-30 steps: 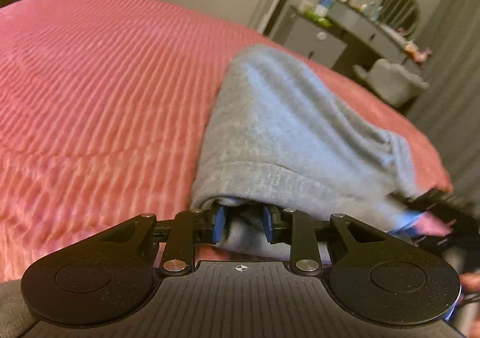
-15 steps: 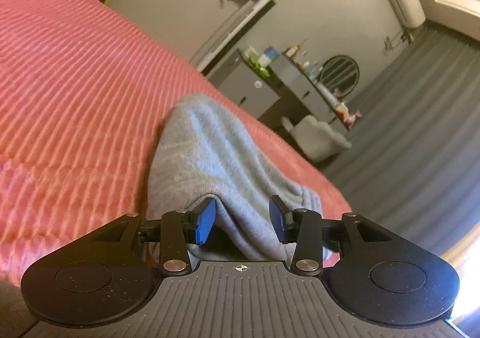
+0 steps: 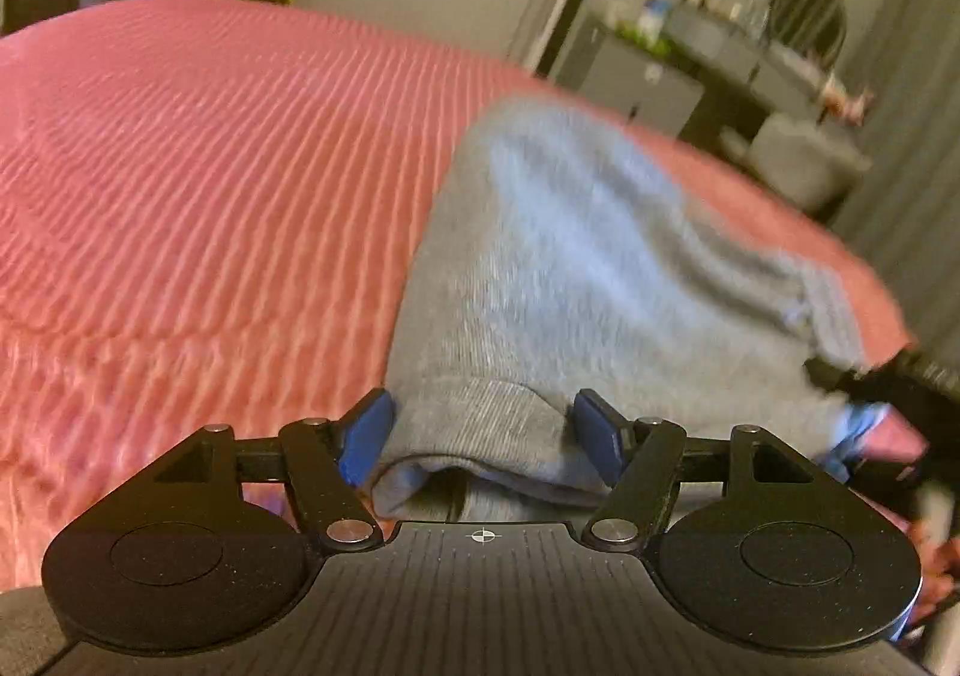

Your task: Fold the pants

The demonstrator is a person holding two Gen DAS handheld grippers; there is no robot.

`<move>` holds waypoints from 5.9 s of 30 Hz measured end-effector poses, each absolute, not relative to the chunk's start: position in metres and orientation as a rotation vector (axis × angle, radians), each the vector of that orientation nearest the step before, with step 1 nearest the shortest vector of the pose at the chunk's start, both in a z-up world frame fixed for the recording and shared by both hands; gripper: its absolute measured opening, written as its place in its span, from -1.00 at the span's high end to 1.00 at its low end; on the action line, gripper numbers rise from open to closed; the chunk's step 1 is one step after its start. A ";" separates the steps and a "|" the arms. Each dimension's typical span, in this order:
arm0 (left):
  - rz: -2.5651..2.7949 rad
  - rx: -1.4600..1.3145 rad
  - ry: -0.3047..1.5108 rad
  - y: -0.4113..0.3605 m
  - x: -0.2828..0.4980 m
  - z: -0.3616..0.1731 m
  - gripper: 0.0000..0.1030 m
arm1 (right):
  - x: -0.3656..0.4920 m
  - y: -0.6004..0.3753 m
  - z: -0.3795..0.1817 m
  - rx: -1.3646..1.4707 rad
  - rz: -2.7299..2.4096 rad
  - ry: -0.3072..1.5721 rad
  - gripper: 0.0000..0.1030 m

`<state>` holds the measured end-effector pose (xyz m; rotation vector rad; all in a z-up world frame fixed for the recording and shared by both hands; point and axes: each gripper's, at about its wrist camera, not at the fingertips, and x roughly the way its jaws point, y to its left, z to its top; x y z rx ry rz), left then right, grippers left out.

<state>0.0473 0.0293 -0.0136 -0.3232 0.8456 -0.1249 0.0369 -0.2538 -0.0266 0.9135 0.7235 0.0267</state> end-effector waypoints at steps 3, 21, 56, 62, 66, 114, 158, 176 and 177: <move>-0.133 -0.371 0.842 0.035 0.048 -0.016 -0.47 | 0.038 -0.255 -0.027 0.936 0.023 0.733 0.03; -0.157 -0.465 0.825 0.048 0.045 -0.018 -0.45 | 0.025 -0.244 0.019 0.447 -0.133 0.726 -0.16; -0.170 -0.513 0.835 0.054 0.037 -0.019 -0.51 | -0.032 -0.265 -0.002 0.882 0.039 0.792 -0.20; -0.232 -0.550 0.793 0.055 0.022 -0.011 -0.51 | -0.018 -0.255 -0.025 1.022 0.160 0.854 -0.25; -0.237 -0.579 0.798 0.057 0.018 -0.010 -0.51 | -0.009 -0.247 -0.029 0.981 0.145 0.863 -0.32; -0.124 -0.392 0.951 0.028 0.032 -0.025 -0.51 | -0.035 -0.266 -0.006 0.898 -0.020 0.783 -0.54; -0.517 -0.332 0.991 0.026 0.189 -0.055 -0.47 | 0.132 -0.303 -0.041 0.761 0.413 0.891 -0.84; -0.386 -0.184 0.735 -0.007 0.172 0.018 0.36 | 0.128 -0.279 0.030 0.603 0.341 0.709 -0.05; -0.368 -0.194 0.718 -0.008 0.176 0.023 0.34 | 0.133 -0.280 0.037 0.592 0.327 0.691 -0.05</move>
